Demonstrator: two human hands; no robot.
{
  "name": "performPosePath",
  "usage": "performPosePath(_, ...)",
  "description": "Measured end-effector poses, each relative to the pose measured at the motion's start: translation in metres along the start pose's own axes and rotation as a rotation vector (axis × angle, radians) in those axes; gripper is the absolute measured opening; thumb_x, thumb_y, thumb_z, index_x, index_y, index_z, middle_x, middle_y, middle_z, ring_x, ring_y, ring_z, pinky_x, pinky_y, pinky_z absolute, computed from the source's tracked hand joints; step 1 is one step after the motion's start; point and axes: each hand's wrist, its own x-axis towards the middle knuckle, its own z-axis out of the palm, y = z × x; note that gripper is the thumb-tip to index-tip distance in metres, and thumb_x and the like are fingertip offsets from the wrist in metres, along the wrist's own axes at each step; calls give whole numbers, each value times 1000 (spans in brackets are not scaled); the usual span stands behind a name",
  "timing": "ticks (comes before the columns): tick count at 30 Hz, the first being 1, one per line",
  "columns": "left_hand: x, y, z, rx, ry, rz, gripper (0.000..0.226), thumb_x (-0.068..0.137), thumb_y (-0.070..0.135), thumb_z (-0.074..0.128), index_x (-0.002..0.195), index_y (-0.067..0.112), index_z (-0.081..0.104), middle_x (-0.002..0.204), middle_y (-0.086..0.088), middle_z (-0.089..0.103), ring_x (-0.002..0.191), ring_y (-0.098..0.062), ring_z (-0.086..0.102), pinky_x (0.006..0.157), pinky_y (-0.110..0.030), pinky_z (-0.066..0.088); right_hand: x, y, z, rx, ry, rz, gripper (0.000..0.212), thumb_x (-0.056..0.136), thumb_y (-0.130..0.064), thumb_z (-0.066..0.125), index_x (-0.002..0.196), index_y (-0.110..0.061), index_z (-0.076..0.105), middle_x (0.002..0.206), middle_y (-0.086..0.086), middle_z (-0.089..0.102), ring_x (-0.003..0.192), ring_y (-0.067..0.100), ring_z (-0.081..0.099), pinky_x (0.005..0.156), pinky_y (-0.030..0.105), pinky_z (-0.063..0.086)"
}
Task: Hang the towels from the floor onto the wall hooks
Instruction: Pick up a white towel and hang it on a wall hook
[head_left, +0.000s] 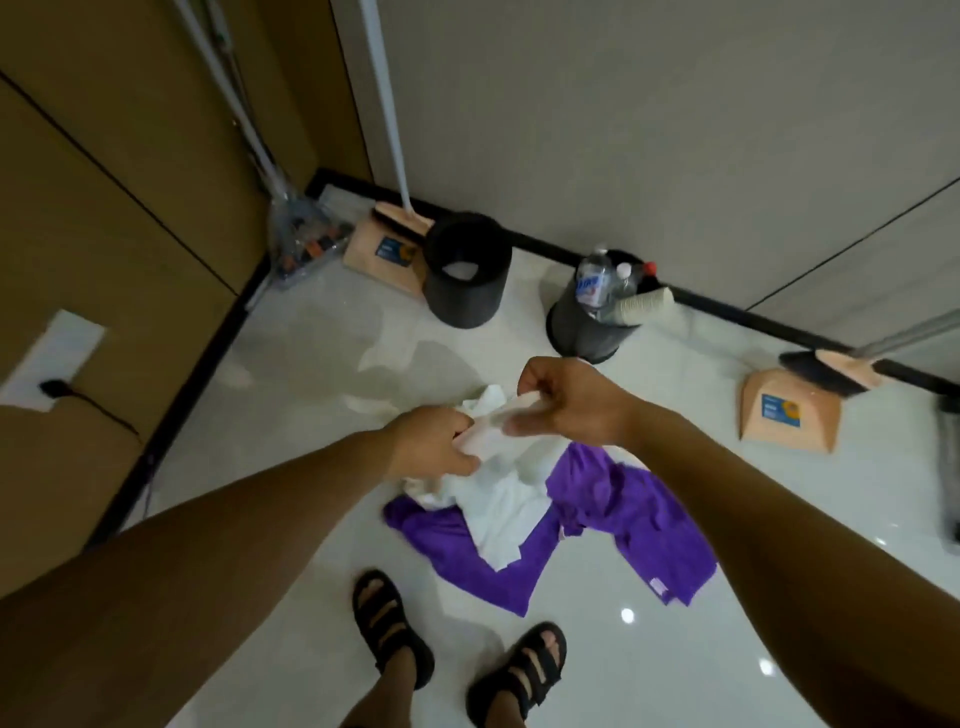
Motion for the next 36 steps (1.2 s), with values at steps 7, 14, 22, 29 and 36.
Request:
performPosePath(7,-107,36,-151,147,262,84,12,91,23,59,92,12,64,85,-3,57,87,-31,59,73,-36,45,-47,-117,-88,-750,145,35,32,87,-51,59,105,-27,67,100,-3,65,93,20,59,74,29,41)
performPosePath(14,-206,81,-235,-251,438,-33,17,78,39,50,84,30,63,90,3,65,83,-18,64,68,-29,50,-91,-234,-145,-579,687,-156,34,94,-47,49,105,-18,65,106,8,58,93,31,60,76,36,48)
performPosePath(22,-320,104,-278,-11,823,-60,23,99,20,42,109,7,58,107,-10,61,97,-26,58,79,-33,44,-151,-292,-175,-611,767,-350,24,97,-44,46,91,-25,59,82,-1,59,72,21,52,55,27,31)
performPosePath(29,-420,158,-245,-533,441,-184,61,65,57,79,111,19,66,105,-2,73,96,-22,70,79,-31,55,-170,-354,-170,-305,875,-448,28,97,-37,48,105,-17,65,112,10,47,78,22,49,72,30,38)
performPosePath(36,-483,153,-198,-1107,454,137,66,76,29,76,134,8,52,133,-14,58,124,-31,53,107,-46,39,-177,-406,-91,9,595,-447,44,98,-46,41,106,-9,63,104,16,65,84,31,64,73,37,51)
